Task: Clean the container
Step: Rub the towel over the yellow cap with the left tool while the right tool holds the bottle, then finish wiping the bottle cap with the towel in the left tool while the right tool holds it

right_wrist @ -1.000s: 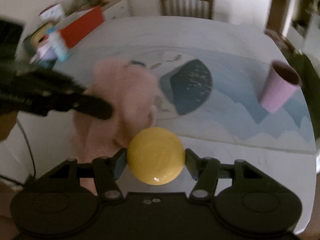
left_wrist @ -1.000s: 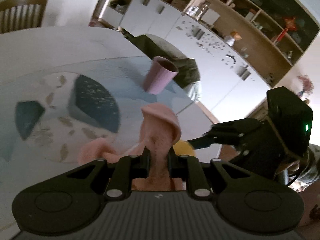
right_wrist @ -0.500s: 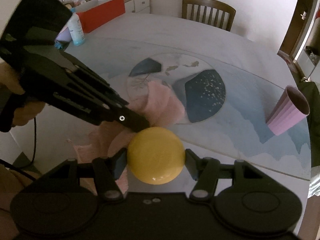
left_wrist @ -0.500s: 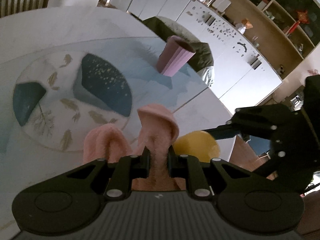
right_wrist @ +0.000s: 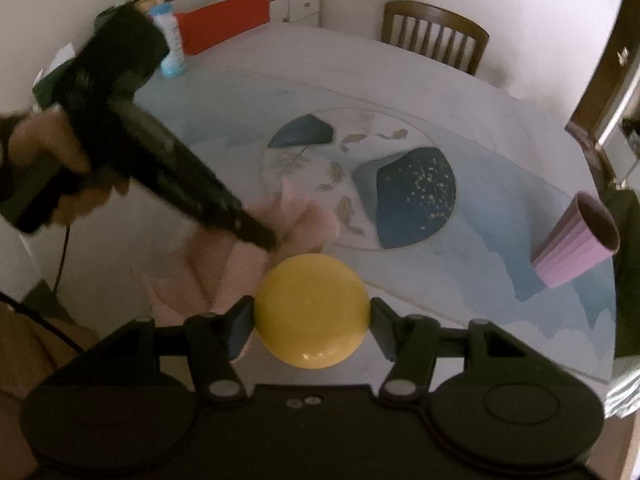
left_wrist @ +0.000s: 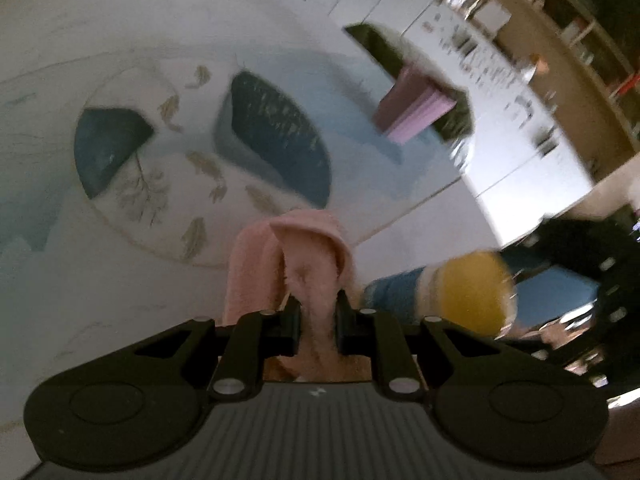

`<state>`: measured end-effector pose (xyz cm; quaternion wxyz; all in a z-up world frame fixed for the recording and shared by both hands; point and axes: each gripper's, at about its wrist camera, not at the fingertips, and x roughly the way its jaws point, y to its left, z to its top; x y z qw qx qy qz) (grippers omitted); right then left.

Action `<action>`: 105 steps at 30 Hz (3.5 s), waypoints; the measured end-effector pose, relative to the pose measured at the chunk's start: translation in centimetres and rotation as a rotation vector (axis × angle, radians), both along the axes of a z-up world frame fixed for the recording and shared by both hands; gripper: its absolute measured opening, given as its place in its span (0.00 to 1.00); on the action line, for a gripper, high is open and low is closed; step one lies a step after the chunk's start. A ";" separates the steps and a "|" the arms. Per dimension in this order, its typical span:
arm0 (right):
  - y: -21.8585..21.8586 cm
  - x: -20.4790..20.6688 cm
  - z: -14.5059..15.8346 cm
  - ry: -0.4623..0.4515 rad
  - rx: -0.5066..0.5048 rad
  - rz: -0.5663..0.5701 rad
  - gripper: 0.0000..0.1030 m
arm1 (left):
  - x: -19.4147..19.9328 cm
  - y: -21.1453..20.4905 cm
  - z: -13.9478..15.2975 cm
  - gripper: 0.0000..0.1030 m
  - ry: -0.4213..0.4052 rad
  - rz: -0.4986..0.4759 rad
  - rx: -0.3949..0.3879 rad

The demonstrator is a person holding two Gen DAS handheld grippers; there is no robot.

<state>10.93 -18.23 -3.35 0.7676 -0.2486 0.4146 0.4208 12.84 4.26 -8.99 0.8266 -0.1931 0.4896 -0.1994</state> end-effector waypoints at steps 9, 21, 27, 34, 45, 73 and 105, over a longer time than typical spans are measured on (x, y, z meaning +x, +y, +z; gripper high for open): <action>0.3 -0.7 0.1 -0.084 -0.043 0.103 0.59 | -0.5 -0.6 5.7 0.15 -0.132 -0.081 -0.160; 0.8 -1.1 -0.2 -0.127 -0.035 0.141 0.58 | 1.3 -3.0 3.9 0.15 -0.077 -0.105 -0.197; 0.7 -1.2 0.0 -0.131 -0.020 0.138 0.58 | 2.4 -2.2 1.9 0.15 -0.025 -0.061 -0.178; 0.8 -1.0 0.9 -0.141 0.008 0.123 0.58 | 2.8 -2.3 -0.9 0.14 0.047 -0.048 -0.130; -0.1 -1.0 1.2 -0.147 -0.025 0.103 0.58 | 0.5 0.2 1.6 0.15 -0.011 0.004 -0.137; 0.2 -1.3 0.5 -0.141 -0.034 0.120 0.58 | 1.5 -5.6 5.8 0.15 -0.140 -0.131 -0.053; 0.0 -0.5 -0.1 -0.163 -0.009 0.062 0.58 | -0.4 -3.4 7.6 0.15 -0.165 -0.074 -0.100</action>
